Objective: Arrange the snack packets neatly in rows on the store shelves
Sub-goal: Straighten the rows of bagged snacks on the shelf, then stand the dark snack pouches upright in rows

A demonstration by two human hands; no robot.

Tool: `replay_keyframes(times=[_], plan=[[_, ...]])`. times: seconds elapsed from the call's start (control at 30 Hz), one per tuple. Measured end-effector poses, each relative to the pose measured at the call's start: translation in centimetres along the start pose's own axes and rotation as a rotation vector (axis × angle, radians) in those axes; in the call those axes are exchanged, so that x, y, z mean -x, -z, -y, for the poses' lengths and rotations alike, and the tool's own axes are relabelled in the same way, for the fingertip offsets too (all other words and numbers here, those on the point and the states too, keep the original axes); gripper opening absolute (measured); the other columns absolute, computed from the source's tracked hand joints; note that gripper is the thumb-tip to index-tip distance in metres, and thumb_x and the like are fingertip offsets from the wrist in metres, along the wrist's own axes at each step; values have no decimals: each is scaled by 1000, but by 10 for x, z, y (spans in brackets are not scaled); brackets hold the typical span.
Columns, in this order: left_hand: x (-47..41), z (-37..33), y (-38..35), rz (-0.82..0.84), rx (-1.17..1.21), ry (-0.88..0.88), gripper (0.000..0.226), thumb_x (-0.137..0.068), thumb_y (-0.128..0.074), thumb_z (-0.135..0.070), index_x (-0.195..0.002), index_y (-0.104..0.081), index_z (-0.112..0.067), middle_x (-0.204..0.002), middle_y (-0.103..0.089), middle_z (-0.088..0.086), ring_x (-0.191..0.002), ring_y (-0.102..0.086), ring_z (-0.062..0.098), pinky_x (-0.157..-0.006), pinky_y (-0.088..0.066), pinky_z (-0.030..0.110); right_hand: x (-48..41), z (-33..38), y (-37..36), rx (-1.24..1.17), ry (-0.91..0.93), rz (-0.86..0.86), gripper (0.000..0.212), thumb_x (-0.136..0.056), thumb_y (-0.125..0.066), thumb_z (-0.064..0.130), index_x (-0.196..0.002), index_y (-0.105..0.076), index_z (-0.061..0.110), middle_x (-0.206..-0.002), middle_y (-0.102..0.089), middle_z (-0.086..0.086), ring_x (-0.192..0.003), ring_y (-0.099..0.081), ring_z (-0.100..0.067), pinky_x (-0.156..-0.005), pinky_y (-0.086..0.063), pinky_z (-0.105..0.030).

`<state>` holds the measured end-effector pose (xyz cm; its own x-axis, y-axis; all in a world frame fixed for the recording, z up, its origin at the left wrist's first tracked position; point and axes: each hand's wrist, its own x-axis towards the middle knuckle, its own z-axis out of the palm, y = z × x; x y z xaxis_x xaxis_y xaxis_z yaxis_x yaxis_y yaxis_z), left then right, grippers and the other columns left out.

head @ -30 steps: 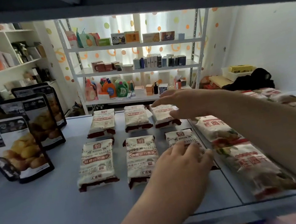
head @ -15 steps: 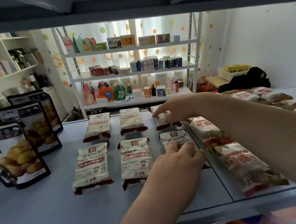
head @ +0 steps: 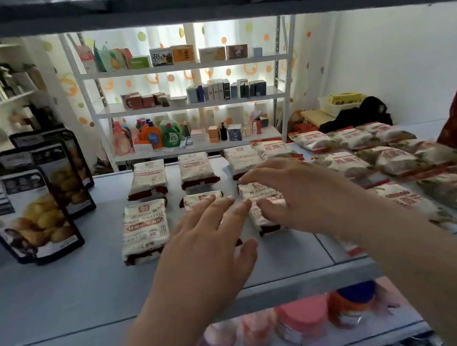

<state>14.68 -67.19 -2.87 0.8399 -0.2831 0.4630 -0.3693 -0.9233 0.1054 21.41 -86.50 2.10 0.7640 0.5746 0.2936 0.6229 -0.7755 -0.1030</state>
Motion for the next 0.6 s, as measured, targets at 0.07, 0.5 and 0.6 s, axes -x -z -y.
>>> replay_keyframes(times=[0.07, 0.5, 0.6], plan=[[18, 4, 5, 49, -23, 23, 62, -89, -35, -51, -144, -44, -25, -147, -47, 0, -138, -37, 24, -110, -35, 45, 24, 19, -11, -57, -27, -31, 50, -87, -54, 38, -137, -49, 37, -142, -49, 11, -129, -43, -9, -105, -33, -24], [149, -12, 36, 118, -140, 315, 56, -88, -45, -47, -134, -58, -17, -132, -60, 4, -123, -53, 28, -102, -44, 44, 107, 93, -73, -123, 127, -54, 48, -87, -59, 28, -133, -56, 19, -135, -57, -2, -131, -46, -22, -109, -35, -36], [184, -19, 41, 133, -176, 350, 54, -87, -45, -44, -129, -62, -14, -126, -62, 5, -116, -57, 28, -100, -45, 41, 123, 109, -90, -194, 157, -48, 45, -86, -61, 27, -130, -57, 18, -131, -59, -2, -127, -48, -23, -108, -33, -32]])
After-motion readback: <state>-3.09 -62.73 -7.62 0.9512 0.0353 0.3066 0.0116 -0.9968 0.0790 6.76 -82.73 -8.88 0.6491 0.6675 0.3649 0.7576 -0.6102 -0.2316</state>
